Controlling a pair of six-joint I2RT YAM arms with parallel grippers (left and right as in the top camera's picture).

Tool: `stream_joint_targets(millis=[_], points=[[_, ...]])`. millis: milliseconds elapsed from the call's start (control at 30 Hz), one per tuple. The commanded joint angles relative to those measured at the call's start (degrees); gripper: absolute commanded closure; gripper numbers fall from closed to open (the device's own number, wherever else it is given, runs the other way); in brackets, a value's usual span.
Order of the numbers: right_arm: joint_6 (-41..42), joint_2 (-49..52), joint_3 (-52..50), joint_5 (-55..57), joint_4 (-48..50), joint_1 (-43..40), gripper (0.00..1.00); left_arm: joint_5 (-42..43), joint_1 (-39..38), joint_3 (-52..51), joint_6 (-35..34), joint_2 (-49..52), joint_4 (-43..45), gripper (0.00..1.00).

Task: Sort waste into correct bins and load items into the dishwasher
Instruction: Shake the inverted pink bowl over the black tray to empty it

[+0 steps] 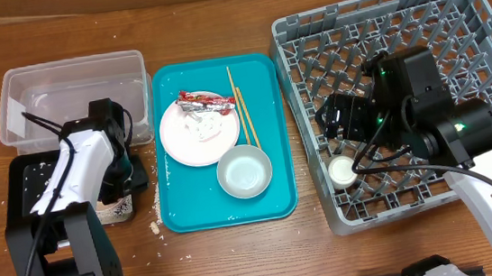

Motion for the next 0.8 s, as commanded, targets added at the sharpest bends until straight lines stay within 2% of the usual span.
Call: stream_joint_targets(millis=[0, 233, 433, 500, 600, 767], points=[[0.24, 0.02, 1.07, -0.33, 0.2, 0.02, 0.04, 3.23, 0.0, -0.61, 4.39, -0.66, 0.17, 0.53], [0.24, 0.02, 1.07, -0.5, 0.2, 0.02, 0.04, 2.8, 0.37, 1.9, 3.98, -0.66, -3.87, 0.57], [0.24, 0.02, 1.07, -0.5, 0.2, 0.02, 0.04, 0.66, 1.79, 4.68, 1.38, -0.68, -6.54, 0.56], [0.24, 0.02, 1.07, -0.5, 0.2, 0.02, 0.04, 0.66, 2.73, 4.96, 1.4, -0.68, -6.05, 0.53], [0.24, 0.02, 1.07, -0.5, 0.22, 0.02, 0.04, 0.26, 4.79, 5.03, 1.38, -0.66, -4.96, 0.44], [0.24, 0.02, 1.07, -0.5, 0.24, 0.02, 0.04, 0.35, 7.69, 5.01, -0.63, -0.66, -4.39, 0.45]])
